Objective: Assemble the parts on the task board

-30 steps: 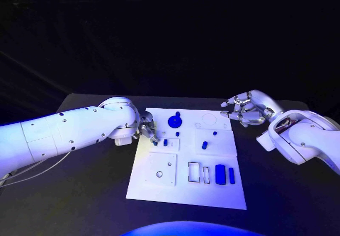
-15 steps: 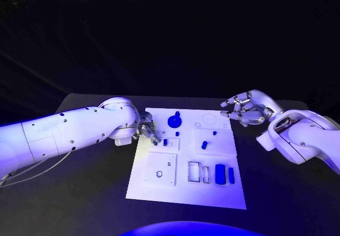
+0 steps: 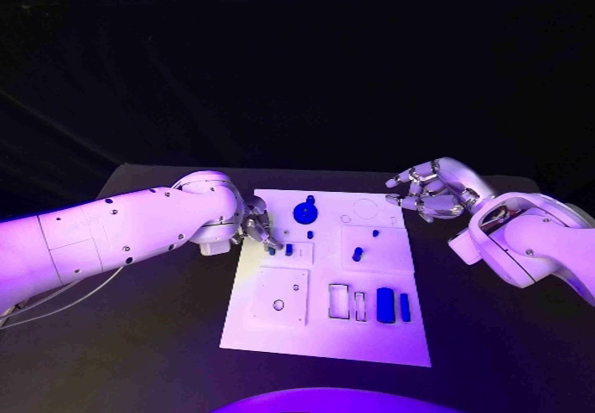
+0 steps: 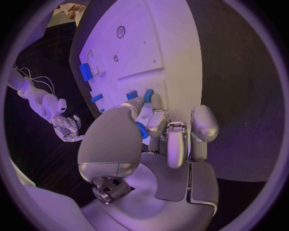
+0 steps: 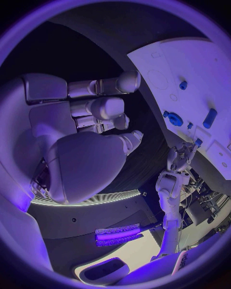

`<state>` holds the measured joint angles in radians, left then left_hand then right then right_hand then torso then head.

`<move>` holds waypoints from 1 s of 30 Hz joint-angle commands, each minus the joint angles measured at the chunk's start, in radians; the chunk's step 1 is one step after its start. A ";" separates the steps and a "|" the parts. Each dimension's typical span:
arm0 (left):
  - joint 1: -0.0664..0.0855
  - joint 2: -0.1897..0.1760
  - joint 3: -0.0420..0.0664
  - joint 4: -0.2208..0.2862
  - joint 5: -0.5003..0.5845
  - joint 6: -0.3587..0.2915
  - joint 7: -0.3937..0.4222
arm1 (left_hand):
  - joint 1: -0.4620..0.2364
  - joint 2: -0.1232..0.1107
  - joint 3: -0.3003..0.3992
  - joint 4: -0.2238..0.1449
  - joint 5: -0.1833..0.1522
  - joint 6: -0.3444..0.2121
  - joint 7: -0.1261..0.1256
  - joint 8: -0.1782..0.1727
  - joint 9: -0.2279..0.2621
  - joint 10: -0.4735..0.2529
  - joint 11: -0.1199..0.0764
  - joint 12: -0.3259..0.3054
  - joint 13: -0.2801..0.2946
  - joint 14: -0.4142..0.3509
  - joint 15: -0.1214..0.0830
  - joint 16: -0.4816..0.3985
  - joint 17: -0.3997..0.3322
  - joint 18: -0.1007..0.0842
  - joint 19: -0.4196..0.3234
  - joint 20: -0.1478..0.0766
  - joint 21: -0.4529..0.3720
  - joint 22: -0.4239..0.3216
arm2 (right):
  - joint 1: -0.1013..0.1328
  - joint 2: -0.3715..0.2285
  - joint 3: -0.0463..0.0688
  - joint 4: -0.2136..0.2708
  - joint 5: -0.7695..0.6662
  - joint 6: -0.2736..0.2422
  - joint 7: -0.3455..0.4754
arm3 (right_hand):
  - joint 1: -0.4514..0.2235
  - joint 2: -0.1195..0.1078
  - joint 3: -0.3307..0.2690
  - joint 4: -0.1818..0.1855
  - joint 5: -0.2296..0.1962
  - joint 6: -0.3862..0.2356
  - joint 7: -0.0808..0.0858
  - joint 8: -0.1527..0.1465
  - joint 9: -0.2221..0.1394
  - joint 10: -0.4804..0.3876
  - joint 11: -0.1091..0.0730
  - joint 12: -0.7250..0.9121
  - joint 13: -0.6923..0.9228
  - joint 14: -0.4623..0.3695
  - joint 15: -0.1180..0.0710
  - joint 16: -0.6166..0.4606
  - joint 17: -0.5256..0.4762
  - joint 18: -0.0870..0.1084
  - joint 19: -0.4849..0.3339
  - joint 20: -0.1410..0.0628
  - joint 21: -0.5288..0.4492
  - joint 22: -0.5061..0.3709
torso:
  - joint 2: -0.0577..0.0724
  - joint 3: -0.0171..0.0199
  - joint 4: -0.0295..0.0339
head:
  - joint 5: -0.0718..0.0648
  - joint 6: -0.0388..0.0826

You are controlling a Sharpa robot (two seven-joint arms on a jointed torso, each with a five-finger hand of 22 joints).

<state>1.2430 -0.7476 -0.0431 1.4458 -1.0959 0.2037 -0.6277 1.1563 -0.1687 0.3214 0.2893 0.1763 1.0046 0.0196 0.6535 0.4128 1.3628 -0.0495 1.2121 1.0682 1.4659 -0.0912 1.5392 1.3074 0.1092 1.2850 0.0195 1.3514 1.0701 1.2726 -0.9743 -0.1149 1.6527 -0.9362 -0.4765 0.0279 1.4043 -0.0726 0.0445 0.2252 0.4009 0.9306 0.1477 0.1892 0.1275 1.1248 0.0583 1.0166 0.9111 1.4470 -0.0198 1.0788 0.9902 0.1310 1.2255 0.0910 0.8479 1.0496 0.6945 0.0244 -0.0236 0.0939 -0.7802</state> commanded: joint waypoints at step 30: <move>0.000 -0.050 0.011 0.066 0.108 -0.408 0.359 | 0.243 0.082 -0.124 -0.091 0.005 -0.159 0.074 -0.040 -0.021 -0.332 0.066 -0.339 -0.387 -0.032 0.047 -0.228 -0.054 0.070 -0.284 0.034 -0.259 -0.438 | -0.002 0.000 0.000 0.000 -0.001 -0.002 0.011 | -0.012 -0.001 0.000 0.007 0.003 0.007 -0.002 0.005 -0.002 -0.002 0.000 0.004 -0.002 0.006 0.002 -0.006 -0.001 0.014 0.007 0.000 -0.009 -0.003 | 0.000 -0.0001 0.0012 | -0.018 0.016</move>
<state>1.2427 -0.7998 -0.0329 1.5058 -1.0225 -0.0778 -0.4749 1.3865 -0.0865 0.1904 0.2020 0.1830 0.8475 0.0931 0.6140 0.3917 1.0350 0.0153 0.8737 0.6821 1.4328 -0.0445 1.3155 1.2521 0.1715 1.0095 0.0535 1.0994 0.6450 1.2719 -0.9746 -0.1148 1.6522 -0.9349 -0.4770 0.0290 1.4043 -0.0726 0.0444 0.2251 0.4008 0.9306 0.1477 0.1892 0.1267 1.1248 0.0583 1.0166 0.9100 1.4470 -0.0198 1.0789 0.9901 0.1310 1.2254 0.0910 0.8443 1.0484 0.6941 0.0241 -0.0228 0.0780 -0.7659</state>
